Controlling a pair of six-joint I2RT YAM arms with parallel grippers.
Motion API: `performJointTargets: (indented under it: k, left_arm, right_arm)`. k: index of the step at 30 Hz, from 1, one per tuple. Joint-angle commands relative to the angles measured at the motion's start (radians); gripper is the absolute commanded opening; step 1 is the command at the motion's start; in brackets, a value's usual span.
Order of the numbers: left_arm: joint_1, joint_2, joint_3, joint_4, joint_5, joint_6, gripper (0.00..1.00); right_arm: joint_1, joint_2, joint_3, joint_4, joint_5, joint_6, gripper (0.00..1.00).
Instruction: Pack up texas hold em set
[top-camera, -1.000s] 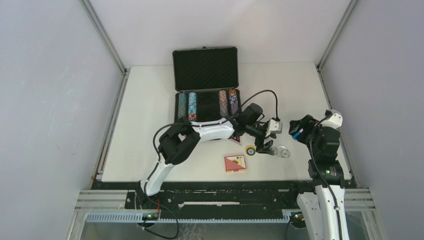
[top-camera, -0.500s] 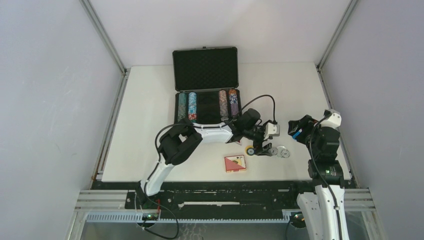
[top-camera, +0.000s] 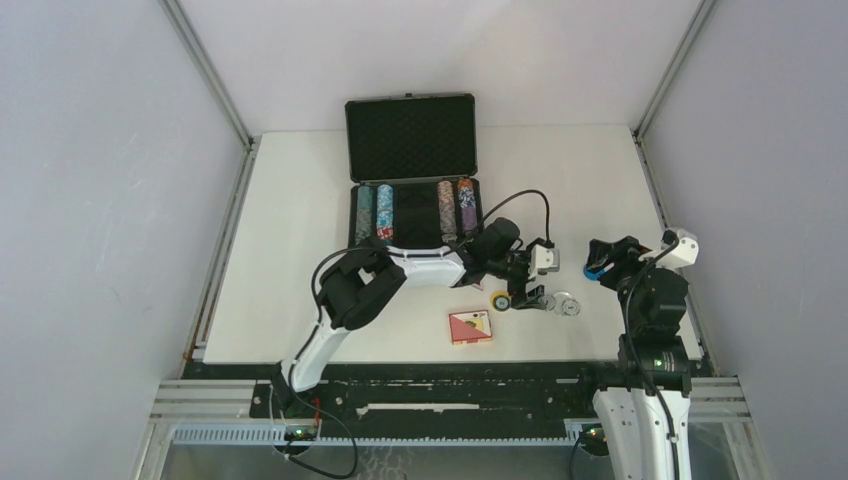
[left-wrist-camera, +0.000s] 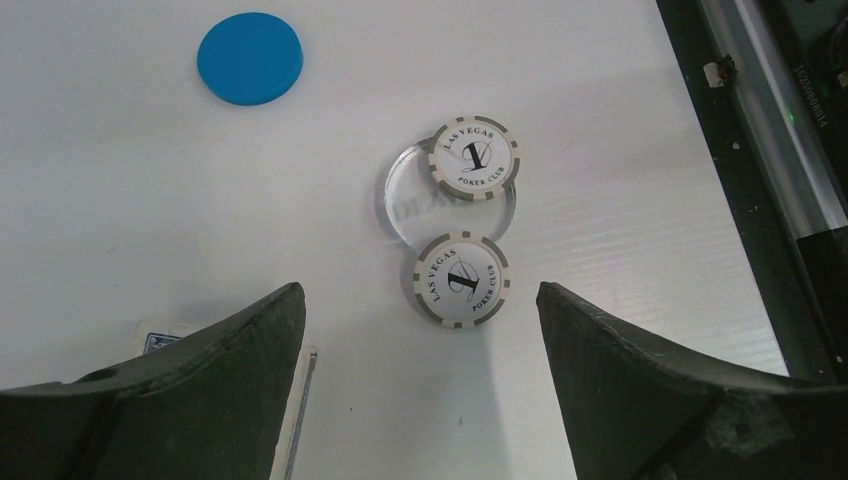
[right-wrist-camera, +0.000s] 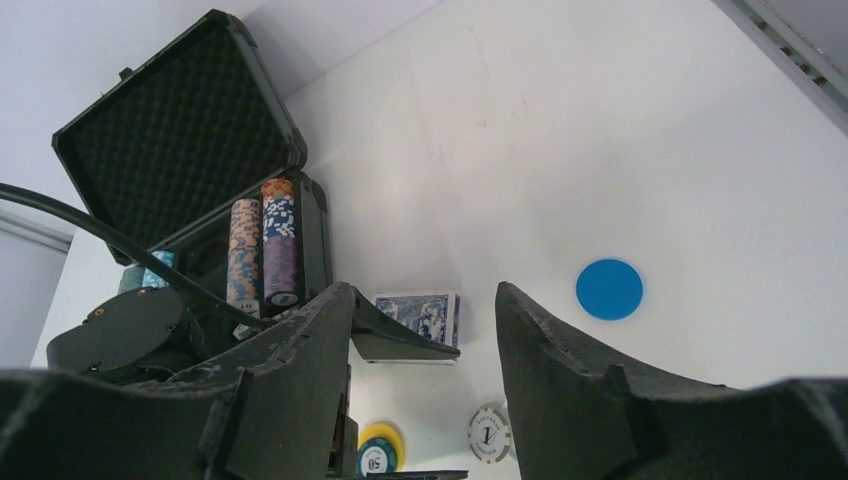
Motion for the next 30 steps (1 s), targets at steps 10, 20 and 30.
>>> performJointTargets:
  k: [10,20,30]
  left_arm:
    - [-0.008,0.033,0.007,0.037,-0.01,0.015,0.92]
    - [-0.038,0.055,0.006,0.059,-0.066,-0.018,0.91]
    - [-0.042,0.074,0.003,0.046,-0.082,0.006,0.92]
  right_arm:
    - [0.0,0.003,0.001,0.031,0.029,0.02,0.63]
    - [-0.001,0.003,-0.009,0.039,0.024,0.026,0.64]
    - [-0.001,0.008,-0.008,0.039,0.017,0.025,0.64]
